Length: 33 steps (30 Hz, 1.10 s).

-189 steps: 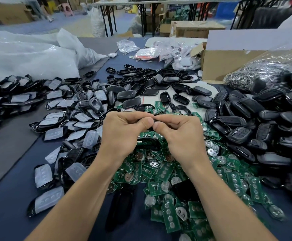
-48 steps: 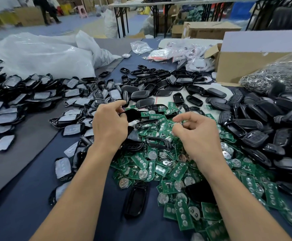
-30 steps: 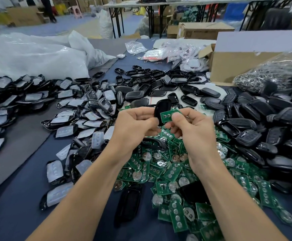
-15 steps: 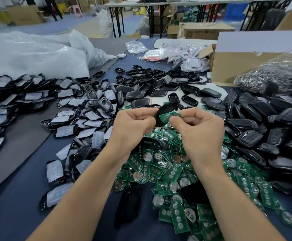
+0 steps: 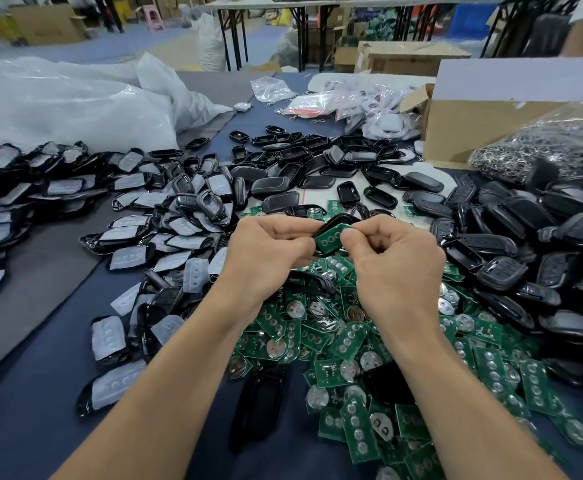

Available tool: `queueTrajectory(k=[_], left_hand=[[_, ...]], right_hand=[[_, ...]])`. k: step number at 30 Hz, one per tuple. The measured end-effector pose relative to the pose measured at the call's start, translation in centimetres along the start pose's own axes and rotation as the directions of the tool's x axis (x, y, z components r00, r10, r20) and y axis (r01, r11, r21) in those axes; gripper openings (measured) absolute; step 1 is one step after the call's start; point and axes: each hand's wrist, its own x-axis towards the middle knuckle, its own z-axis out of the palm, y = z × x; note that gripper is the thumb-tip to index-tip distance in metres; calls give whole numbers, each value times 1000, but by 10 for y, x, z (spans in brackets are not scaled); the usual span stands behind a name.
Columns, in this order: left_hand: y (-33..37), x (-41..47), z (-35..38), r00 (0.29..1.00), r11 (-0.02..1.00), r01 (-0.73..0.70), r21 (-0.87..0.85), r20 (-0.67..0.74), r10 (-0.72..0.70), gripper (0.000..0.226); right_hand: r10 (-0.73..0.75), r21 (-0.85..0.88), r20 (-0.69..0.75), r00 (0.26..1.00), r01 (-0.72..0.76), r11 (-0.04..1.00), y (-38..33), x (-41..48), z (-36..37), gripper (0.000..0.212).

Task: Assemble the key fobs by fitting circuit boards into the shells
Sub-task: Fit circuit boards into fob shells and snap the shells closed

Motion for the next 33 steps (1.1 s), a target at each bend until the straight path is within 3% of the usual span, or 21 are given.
queueTrajectory(k=[8, 14, 24, 33], left_hand=[[2, -1, -2, 1000, 1000, -26, -11, 3, 26, 47], [1, -1, -1, 998, 998, -55, -33, 30, 56, 36], [2, -1, -1, 999, 998, -40, -51, -11, 39, 47], [-6, -2, 3, 995, 994, -93, -53, 14, 94, 40]], right_hand=[[-13, -50, -12, 1000, 13, 999, -2, 0, 1, 21], [3, -44, -66, 998, -6, 999, -4, -2, 3, 15], [-33, -37, -71, 997, 31, 999, -7, -6, 5, 16], [-8, -21, -82, 997, 6, 1000, -8, -7, 4, 14]])
